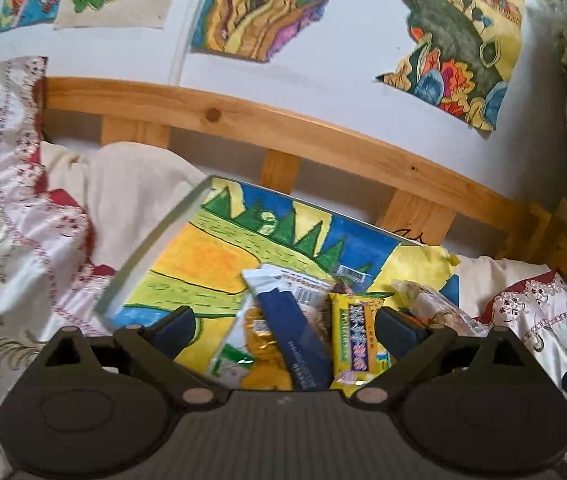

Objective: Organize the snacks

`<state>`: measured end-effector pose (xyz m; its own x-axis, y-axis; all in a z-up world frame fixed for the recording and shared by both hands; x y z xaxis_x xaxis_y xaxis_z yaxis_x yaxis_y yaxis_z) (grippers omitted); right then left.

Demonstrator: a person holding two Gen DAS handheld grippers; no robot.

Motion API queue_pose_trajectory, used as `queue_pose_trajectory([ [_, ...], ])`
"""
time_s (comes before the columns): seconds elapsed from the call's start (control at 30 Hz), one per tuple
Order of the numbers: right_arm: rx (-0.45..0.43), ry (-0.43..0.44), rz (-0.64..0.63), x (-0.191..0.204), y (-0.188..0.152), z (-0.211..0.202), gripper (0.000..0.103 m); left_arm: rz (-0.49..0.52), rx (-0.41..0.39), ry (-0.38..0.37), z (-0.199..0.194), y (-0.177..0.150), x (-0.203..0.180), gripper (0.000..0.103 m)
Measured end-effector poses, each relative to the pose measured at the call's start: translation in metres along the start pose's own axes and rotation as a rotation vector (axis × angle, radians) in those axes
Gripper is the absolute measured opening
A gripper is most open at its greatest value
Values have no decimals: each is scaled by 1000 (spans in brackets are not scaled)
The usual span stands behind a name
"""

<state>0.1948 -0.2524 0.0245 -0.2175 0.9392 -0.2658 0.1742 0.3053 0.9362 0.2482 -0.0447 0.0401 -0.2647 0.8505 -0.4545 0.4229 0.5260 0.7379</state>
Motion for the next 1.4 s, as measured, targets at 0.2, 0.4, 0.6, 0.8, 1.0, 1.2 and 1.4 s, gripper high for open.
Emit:
queue_pose_trajectory([
  [0.2,-51,2,14,3,9,-23,101,16,-35,5,-35,-3,18,101],
  [0.4,-89,13,-7,12,17,-43,102,35,-80,21,-67,-6,34,102],
  [0.6,-100,15,-18,20,19,-63,102,66,-116,50,-91,-15,48,102],
  [0.8,-108,12,-18,25,20,-85,102,71,-115,50,-111,-23,59,102],
  [1.0,-110,14,-23,32,18,-103,102,97,-110,51,-129,-33,68,102],
  [1.2,-83,27,-17,37,14,-119,102,113,-83,59,-140,-44,79,102],
  [1.4,-19,53,-1,43,6,-129,102,166,-36,66,-146,-60,89,102],
])
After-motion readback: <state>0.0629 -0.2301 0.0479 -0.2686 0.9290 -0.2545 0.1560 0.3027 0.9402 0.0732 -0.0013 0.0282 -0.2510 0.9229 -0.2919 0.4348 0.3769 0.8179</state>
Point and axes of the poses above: each gripper's, at about its wrist camera, not at the fingertips, and z roughly the way its jaws point, x to its left, y to its top, the point moved 1 cm from there along z, roughly the way its jaws point, and after that the axes turned 14 degrees about -z, right-handed, at the moved point
